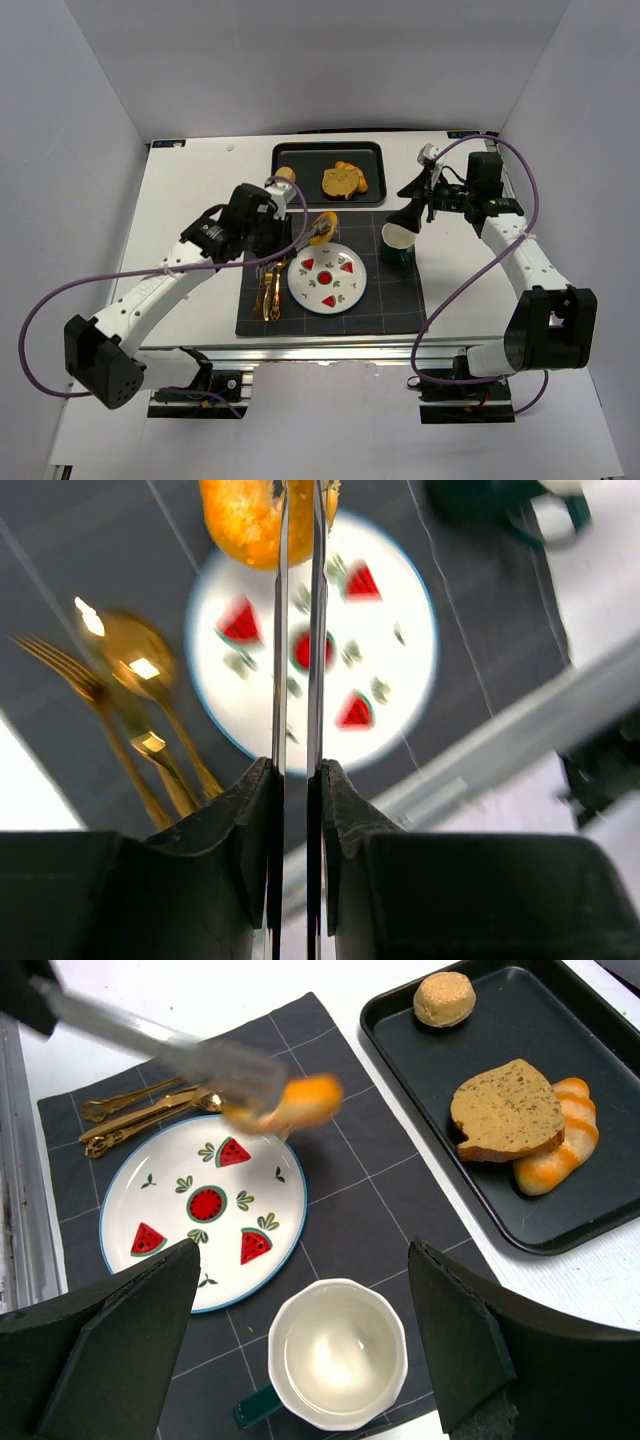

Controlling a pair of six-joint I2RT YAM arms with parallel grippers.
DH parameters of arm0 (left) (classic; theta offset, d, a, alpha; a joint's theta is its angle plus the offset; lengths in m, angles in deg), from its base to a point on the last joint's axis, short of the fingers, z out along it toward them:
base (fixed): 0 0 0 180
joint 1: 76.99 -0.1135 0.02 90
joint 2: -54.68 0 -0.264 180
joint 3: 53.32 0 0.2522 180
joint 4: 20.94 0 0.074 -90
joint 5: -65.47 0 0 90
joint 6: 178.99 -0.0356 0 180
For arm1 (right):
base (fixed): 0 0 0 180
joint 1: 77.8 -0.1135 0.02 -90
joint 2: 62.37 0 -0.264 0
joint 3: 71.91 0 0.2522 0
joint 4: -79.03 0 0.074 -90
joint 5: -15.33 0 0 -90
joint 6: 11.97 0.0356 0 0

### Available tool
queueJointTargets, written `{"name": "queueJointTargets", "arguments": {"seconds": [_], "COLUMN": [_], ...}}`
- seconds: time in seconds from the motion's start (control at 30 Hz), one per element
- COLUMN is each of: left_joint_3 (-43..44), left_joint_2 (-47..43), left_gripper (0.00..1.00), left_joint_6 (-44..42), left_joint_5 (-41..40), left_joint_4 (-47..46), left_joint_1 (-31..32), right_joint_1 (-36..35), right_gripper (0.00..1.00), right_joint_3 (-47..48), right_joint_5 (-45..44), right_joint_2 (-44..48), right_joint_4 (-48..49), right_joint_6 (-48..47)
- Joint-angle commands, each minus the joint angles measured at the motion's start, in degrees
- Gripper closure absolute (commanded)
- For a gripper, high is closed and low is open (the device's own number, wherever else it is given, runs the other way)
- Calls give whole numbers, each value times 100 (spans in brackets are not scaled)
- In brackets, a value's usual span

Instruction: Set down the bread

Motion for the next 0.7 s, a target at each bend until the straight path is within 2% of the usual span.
{"name": "queueJointTargets", "arguments": {"seconds": [0.0,0.13,0.23,0.27,0.37,0.4,0.67], "left_joint_3": [-297,-613,-772,-789,-781,-789,-579], "left_joint_2": [-573,-679,-574,-539,-389,-319,-187], "left_gripper": [97,91,81,74,66,59,49], "left_joint_6": [598,827,924,933,924,915,819], "left_joint_5": [449,493,458,406,370,387,572], "left_joint_4": [269,269,208,208,199,181,225], "left_joint_1": [170,416,662,793,943,970,988], "right_joint_1": [21,21,21,29,21,29,29], "right_gripper": [12,12,12,12,12,12,12], "right_joint_3": [76,137,173,182,173,173,76], "right_joint_5": [183,245,236,236,210,193,157], "right_joint_2": [18,-44,-61,-44,-17,-9,62], "right_joint_4": [98,107,98,98,72,63,54], "right_joint_6": [141,212,212,212,177,168,124]}}
